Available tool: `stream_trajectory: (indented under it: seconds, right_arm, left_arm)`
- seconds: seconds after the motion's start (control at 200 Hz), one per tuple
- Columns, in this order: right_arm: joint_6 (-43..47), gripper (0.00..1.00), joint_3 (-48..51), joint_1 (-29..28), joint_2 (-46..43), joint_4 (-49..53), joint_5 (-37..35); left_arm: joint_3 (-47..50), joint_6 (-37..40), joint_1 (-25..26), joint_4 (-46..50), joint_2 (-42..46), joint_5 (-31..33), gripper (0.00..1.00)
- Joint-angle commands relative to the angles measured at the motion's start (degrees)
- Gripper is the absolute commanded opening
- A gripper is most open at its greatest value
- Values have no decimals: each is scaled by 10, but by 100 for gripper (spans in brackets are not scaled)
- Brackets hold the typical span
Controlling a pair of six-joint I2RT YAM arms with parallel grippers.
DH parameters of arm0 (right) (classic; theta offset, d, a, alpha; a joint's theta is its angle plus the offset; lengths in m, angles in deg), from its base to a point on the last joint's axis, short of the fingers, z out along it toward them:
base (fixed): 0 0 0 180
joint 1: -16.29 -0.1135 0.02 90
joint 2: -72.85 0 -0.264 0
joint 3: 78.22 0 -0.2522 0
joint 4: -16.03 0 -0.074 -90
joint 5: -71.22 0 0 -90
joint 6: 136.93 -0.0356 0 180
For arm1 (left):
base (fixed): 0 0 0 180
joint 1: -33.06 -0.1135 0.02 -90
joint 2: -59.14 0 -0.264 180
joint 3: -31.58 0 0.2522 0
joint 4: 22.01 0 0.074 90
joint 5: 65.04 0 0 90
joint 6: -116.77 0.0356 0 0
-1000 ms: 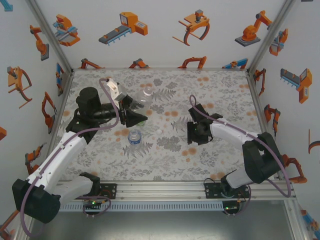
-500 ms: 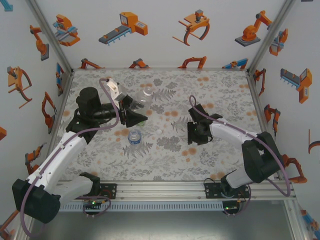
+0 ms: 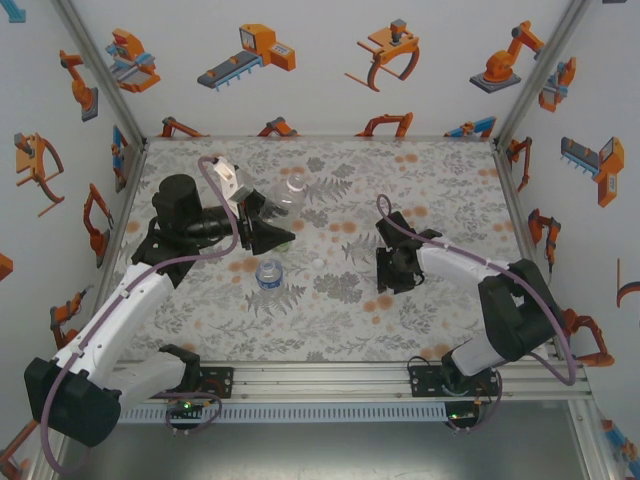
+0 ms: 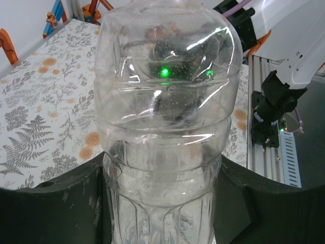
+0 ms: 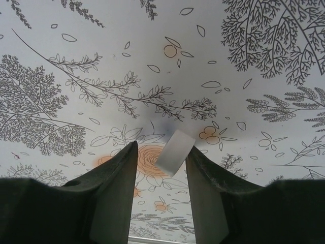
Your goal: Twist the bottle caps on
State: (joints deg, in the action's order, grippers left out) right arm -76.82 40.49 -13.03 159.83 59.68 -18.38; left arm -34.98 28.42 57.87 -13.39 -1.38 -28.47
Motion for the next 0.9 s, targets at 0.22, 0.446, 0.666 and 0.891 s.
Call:
stream_trajectory:
  seconds: [0.22,0.446,0.666,0.891]
  right_arm:
    - [-13,28,22,3,2,-23,-1]
    - [-61,21,51,3,-14,-91,69]
    - [-137,21,105,4,-5,-261,201]
    - [-189,27,167,18,1,-350,230]
  left_arm:
    - [1,-2,3,-9,2,-8,0]
    - [1,-1,3,-7,-1,-7,0]
    - [1,0,2,-6,-4,-8,0]
    - [-1,1,3,-3,-3,-6,0]
